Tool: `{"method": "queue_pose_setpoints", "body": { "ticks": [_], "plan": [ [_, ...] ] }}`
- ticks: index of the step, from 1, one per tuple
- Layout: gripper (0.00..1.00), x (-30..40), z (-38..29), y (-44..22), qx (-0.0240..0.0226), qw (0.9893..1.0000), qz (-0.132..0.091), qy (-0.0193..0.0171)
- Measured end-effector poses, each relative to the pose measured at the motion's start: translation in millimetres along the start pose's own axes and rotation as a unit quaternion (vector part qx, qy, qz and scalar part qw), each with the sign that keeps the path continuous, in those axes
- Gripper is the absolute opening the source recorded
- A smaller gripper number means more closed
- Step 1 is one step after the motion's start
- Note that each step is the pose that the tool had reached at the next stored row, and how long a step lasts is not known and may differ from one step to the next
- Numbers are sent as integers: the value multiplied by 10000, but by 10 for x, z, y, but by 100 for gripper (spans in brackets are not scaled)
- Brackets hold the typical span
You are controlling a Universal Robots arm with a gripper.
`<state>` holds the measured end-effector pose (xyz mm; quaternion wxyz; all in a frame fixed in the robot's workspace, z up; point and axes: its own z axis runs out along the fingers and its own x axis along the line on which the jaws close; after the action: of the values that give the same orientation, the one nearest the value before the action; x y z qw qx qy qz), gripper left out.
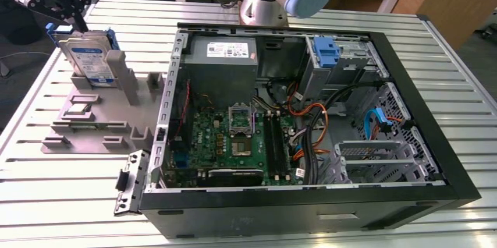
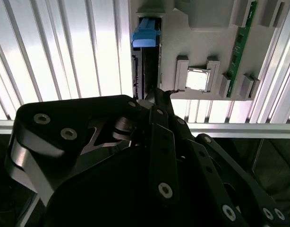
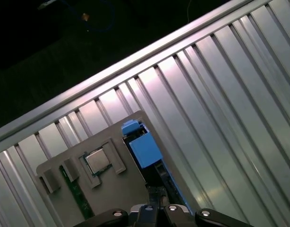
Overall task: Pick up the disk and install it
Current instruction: 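Pick up the disk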
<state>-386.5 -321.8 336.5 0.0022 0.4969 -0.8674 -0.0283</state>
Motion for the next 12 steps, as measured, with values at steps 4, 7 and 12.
{"method": "queue_pose_setpoints", "body": {
  "ticks": [4, 7, 12],
  "plan": [
    [11, 0, 0, 0, -3, 10000, -93, 5],
    [11, 0, 0, 0, -4, 9999, -165, 9],
    [11, 0, 0, 0, -7, 9996, -292, 15]
  ]
}}
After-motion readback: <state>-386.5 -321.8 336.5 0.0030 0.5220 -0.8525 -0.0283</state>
